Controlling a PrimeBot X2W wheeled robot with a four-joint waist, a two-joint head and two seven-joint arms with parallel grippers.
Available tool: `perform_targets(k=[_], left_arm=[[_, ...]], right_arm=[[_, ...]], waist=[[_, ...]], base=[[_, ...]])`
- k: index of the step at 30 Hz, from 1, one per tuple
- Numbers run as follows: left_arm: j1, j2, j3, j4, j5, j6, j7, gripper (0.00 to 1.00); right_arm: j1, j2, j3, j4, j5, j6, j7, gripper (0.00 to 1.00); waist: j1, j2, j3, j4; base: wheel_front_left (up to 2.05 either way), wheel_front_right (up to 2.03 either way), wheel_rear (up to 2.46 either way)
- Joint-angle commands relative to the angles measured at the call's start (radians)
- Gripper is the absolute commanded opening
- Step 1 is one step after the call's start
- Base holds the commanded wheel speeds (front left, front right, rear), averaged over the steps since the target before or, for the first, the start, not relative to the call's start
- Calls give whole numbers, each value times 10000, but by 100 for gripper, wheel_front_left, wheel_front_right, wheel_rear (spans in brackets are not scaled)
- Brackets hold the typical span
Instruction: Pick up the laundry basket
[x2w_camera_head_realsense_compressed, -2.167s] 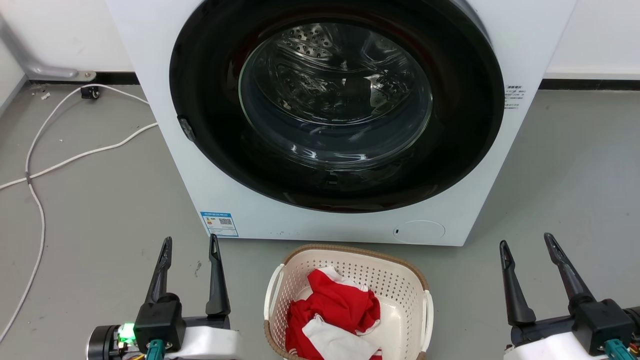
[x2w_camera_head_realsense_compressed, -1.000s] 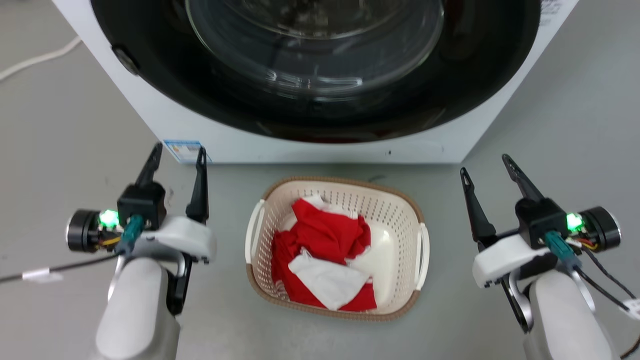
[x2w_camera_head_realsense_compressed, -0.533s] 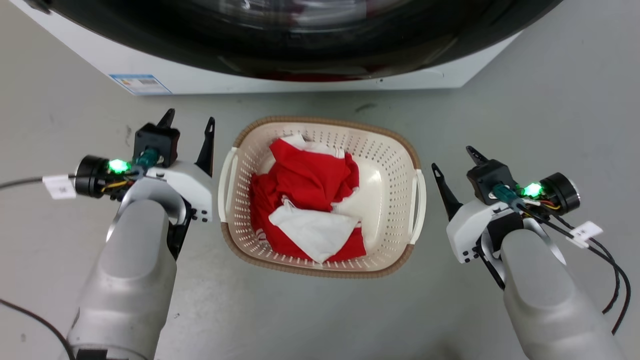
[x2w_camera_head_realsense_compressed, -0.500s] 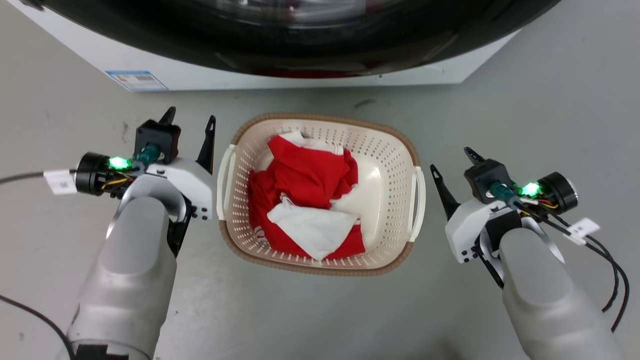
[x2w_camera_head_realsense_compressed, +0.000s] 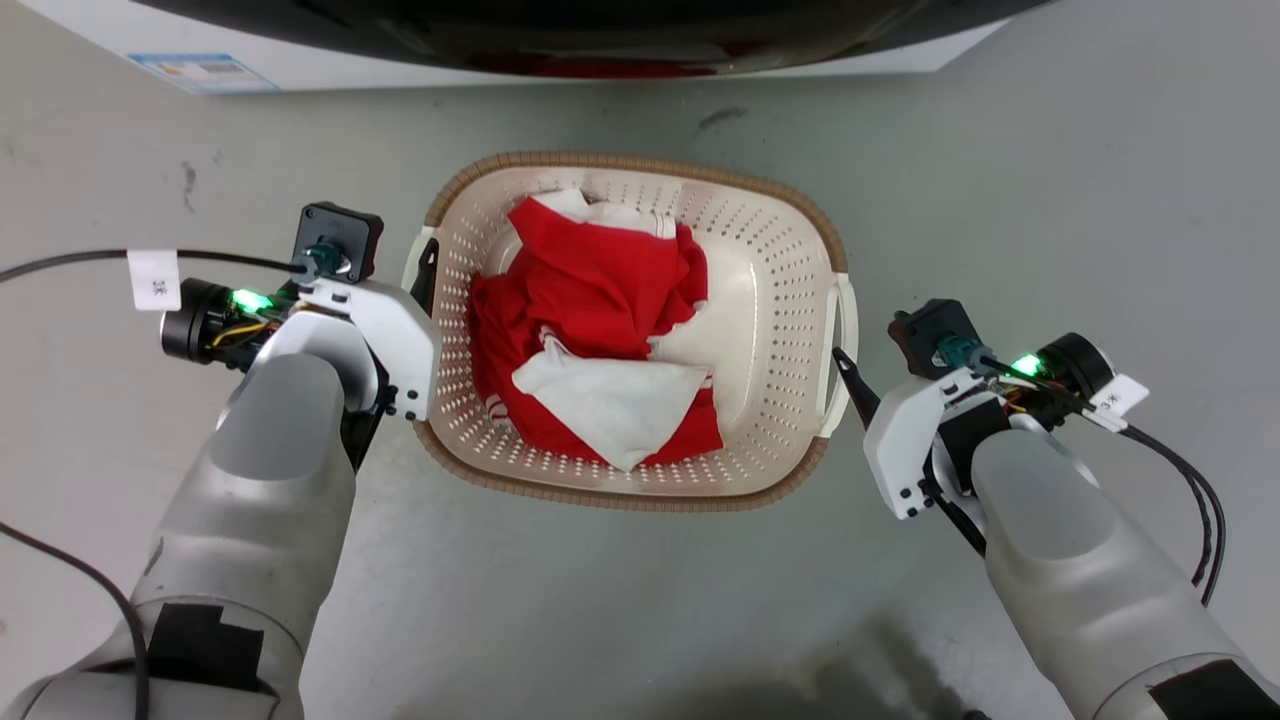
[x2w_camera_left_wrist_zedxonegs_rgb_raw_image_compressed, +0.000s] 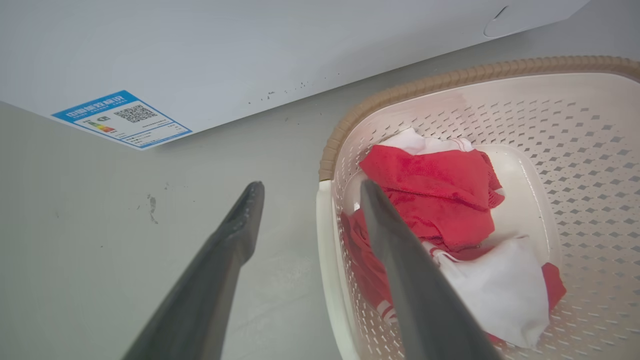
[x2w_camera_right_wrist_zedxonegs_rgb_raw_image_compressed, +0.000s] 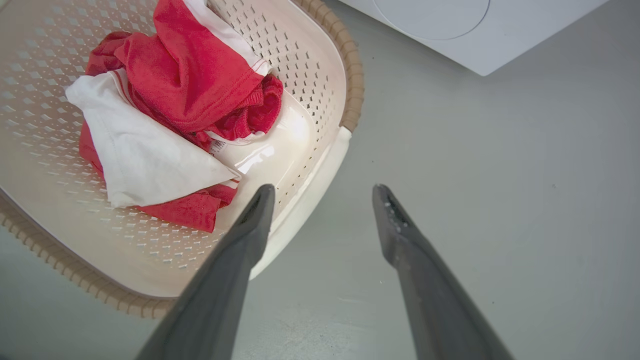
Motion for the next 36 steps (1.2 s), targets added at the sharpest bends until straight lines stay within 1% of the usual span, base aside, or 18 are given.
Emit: perform_targets(k=[1,6,10,18,29,30,31,32,36], left_arm=[[-161,1,-34,74,-78,1,14,100],[-424,-11,-284,370,-147,-15,164,100],[-518,-88,-527,494,-287,-16,285,100],[-535,-116,-1077,625,-629,-16,661,100],[-718,-93,-1710,674,-1121,-17,894,100],[-733,-100,-1769,676,-1158,-17,887,100],[-749,-101,-1840,677,-1207,-17,844,70],[-755,-102,-1899,681,-1252,-17,868,0],[-776,-148,-2122,675,-1458,-18,1037,0]], right_arm=[[-205,-8,140,42,185,-7,63,100],[-383,-8,861,115,1008,-7,394,100],[-503,-8,1183,182,1490,-7,636,100],[-588,-6,1461,370,2114,-7,830,100],[-925,-8,1654,546,2462,-7,908,100],[-945,-10,1639,555,2514,-7,907,93],[-964,-10,1635,565,2542,-7,906,21],[-986,-8,1642,581,2553,-7,893,0],[-1060,-16,1685,679,2570,7,914,0]], waist=[[-1,0,184,-4],[-1,0,582,2],[-1,0,806,1],[-1,0,1149,-12],[-1,0,1553,41],[-1,0,1571,51],[-1,0,1587,60],[-1,0,1596,63],[-1,0,1550,84]], base=[[0,0,0],[0,0,0],[0,0,0],[0,0,0],[0,0,0],[0,0,0],[0,0,0],[0,0,0],[0,0,0]])
